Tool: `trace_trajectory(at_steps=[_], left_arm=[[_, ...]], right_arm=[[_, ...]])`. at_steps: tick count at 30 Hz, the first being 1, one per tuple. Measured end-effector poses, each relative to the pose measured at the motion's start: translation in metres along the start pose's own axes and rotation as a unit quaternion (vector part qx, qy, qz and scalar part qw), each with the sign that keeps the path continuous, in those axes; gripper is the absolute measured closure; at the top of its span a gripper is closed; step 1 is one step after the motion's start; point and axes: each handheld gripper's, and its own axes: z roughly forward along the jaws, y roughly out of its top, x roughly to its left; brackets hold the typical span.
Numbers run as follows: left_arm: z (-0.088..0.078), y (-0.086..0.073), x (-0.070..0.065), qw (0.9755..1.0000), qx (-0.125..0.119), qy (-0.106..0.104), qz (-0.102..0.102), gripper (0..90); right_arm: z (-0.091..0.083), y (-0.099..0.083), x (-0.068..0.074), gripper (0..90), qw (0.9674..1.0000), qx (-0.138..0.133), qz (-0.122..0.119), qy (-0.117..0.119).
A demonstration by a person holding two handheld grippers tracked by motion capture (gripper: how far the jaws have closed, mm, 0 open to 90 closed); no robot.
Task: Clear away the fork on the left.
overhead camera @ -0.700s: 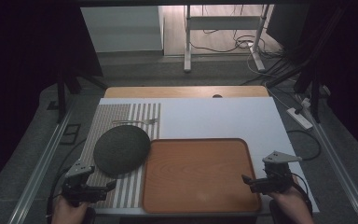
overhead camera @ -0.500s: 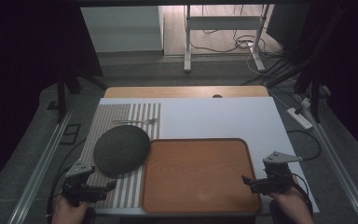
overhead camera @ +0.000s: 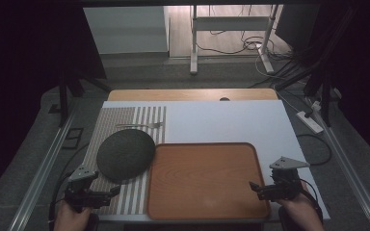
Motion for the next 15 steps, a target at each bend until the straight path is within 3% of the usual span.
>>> trace_trajectory(at_steps=[10, 15], left_arm=[[0.001, 0.0028, 0.0005, 1.0, 0.004, -0.001, -0.002, 0.0], [0.0003, 0.0099, -0.0033, 0.9997, -0.003, 0.015, 0.017, 0.0]], right_arm=[[-0.0004, -0.0007, 0.0009, 0.0, 1.0, 0.001, -0.008, -0.002], [-0.0005, -0.0008, 0.0, 0.0, 1.0, 0.0, -0.002, -0.001]])
